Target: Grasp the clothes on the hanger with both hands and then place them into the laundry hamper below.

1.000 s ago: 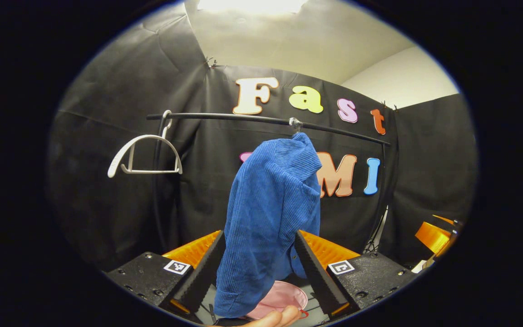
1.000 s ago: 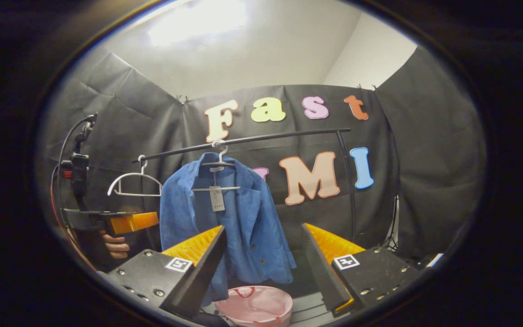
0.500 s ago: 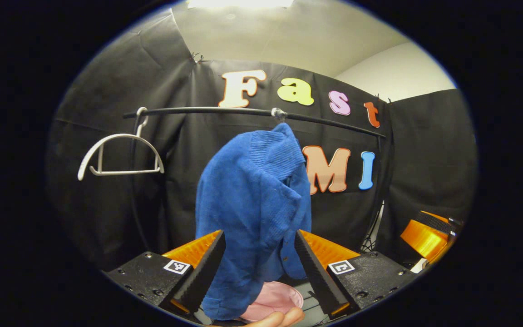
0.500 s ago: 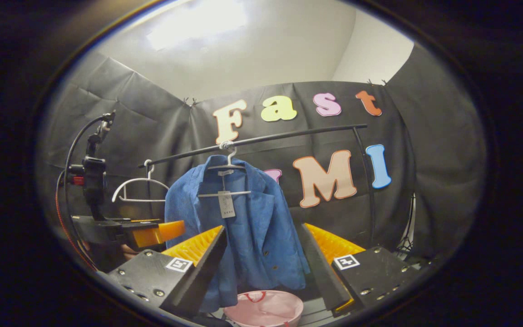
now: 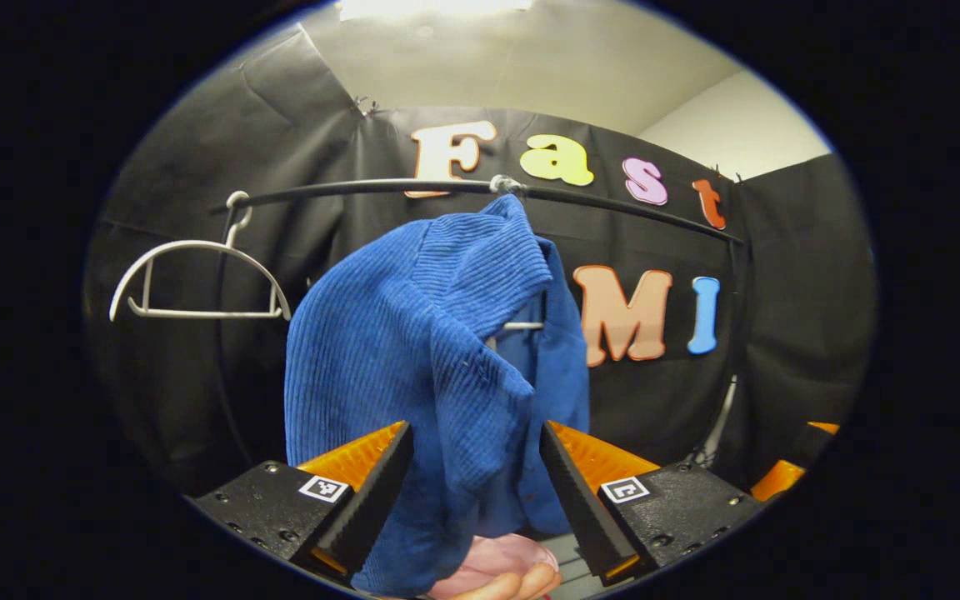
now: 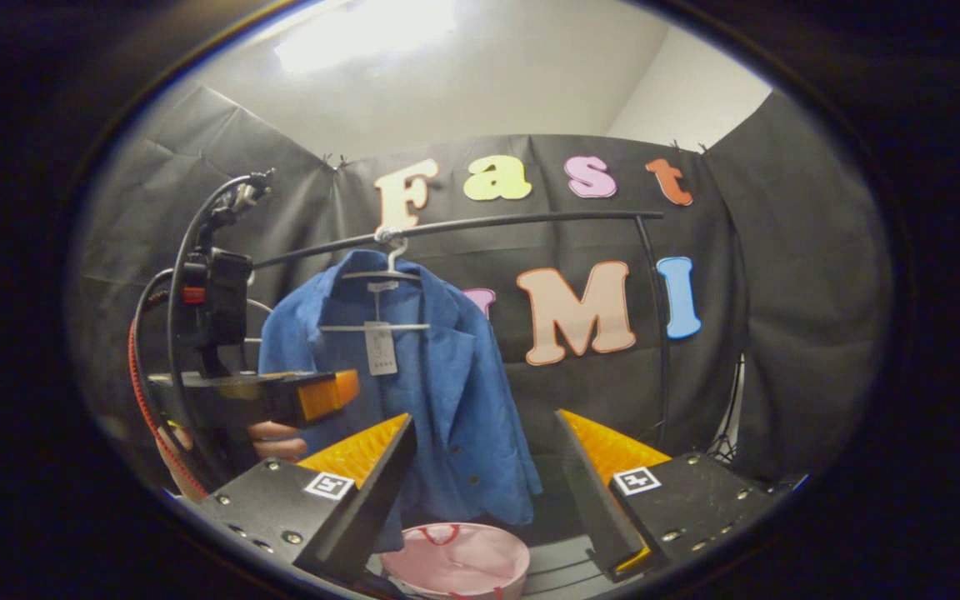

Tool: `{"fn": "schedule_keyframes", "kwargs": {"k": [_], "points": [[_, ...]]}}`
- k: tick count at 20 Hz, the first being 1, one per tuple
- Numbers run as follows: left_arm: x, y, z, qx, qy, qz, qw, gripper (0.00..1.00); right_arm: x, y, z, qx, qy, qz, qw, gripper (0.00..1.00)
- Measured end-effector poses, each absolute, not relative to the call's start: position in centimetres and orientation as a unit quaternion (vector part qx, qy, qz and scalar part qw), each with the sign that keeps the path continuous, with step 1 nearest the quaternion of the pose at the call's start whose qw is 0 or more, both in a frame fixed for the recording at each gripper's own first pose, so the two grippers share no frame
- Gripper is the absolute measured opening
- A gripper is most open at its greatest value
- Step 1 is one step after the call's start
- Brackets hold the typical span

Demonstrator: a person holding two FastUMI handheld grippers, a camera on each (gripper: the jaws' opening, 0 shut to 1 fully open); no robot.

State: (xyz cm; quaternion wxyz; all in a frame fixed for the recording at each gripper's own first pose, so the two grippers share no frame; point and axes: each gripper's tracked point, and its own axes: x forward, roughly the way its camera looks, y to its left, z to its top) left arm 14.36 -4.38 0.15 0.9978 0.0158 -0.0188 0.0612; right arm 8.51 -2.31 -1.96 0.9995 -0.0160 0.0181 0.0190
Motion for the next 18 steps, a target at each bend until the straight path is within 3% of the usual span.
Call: {"fn": "schedule_keyframes", "kwargs": {"k": [7, 8, 15, 18], "points": [[16.9, -2.7, 0.3, 0.056, -0.056, 0.131, 0.988, 0.89, 9.1, -4.2, -4.7, -0.010, 0.050, 0.011, 0.999, 0.99], [17.1, -2.8, 0.4, 0.065, -0.062, 0.127, 0.988, 0.78, 9.2, -4.4, -5.0, -0.011, 0.054, 0.011, 0.998, 0.95], [17.5, -0.7, -0.6, 0.058, -0.040, 0.140, 0.988, 0.00, 9.3, -4.5, -6.0, -0.013, 0.066, 0.021, 0.998, 0.99], [15.8, -2.0, 0.1, 0.069, -0.038, 0.101, 0.992, 0.01, 9.9, -4.3, -6.4, -0.017, 0.071, 0.022, 0.997, 0.97]]}}
